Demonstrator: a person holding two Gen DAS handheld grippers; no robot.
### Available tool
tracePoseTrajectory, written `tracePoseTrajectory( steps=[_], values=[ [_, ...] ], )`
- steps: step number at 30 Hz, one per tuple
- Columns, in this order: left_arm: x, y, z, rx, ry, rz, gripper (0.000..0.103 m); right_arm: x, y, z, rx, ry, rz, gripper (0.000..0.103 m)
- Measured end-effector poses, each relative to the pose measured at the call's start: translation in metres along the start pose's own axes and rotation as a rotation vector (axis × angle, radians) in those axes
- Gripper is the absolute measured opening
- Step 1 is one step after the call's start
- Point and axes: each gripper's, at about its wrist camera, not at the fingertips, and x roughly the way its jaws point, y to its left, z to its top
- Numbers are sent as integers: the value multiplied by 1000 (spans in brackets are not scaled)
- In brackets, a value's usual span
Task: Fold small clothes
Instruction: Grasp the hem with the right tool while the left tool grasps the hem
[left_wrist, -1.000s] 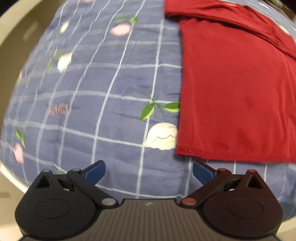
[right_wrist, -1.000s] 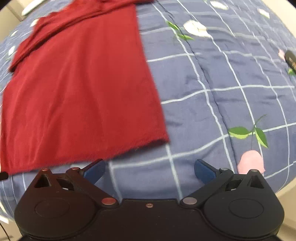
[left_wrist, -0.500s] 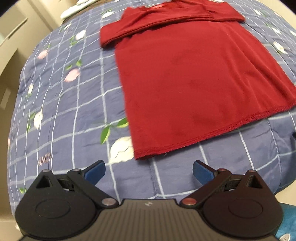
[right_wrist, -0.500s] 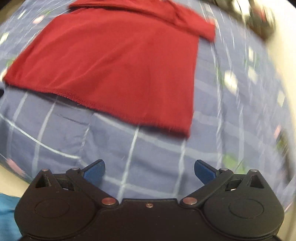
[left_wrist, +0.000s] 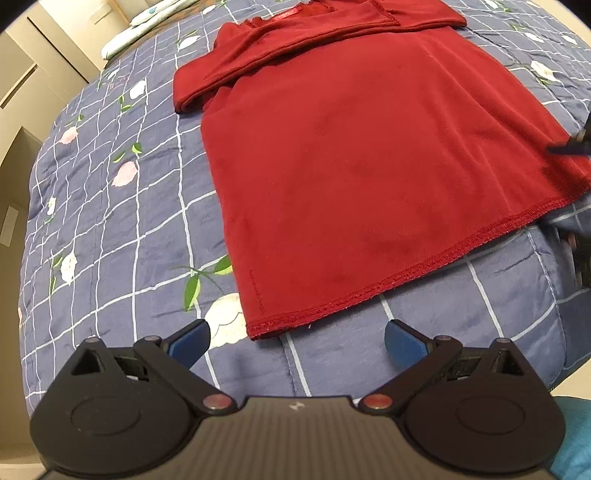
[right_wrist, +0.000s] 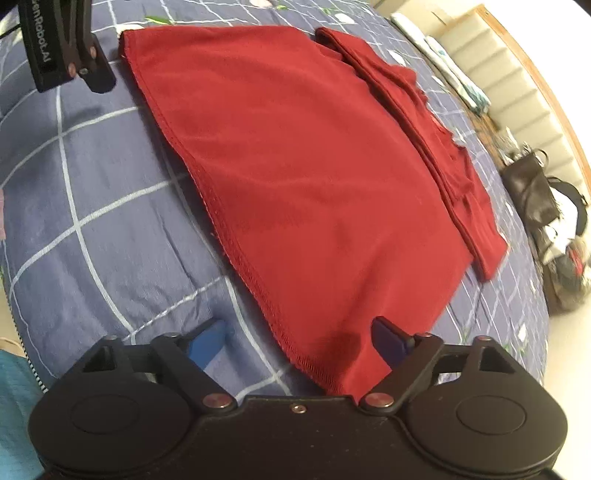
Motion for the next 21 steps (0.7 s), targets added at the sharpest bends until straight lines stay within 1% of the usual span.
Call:
tracePoseTrajectory(
  steps=[1,2,3,5,6,8,9,12,13,16,17,19,20,21],
  values=[
    [0,-1,1,1,1,-2,103,0,0,1,-7,-6,9,73],
    [-1,-2,2,6,-1,-5,103,2,-1,2,-10,-16,17,53],
    [-1,-3,3,15,-4,-6,103,4,-4,4,-12,-22,21,43],
    [-3,-7,5,43,-19,-1,103,7,-7,12,7,-19,60,19],
    [-4,-9,7,58,-30,1,103,11,-12,19,17,-22,63,13],
    [-5,-15,10,90,-48,0,103,16,-23,29,72,-20,74,7],
    [-6,-18,11,107,-57,-1,103,19,-36,34,130,-24,100,6],
    [-5,-31,17,163,-87,-3,103,20,-73,46,314,-19,224,6],
    [-4,-36,19,179,-94,-1,103,21,-88,48,390,-12,282,6],
    [0,-52,25,219,-115,4,103,20,-122,49,576,19,411,6],
    [2,-57,27,235,-122,18,103,21,-133,49,617,20,435,6],
    [7,-66,31,269,-135,81,102,21,-150,50,673,23,483,6],
    [9,-69,34,282,-139,112,100,20,-157,51,685,20,498,6],
    [12,-71,36,290,-141,132,98,18,-160,51,695,15,495,6]
  ],
)
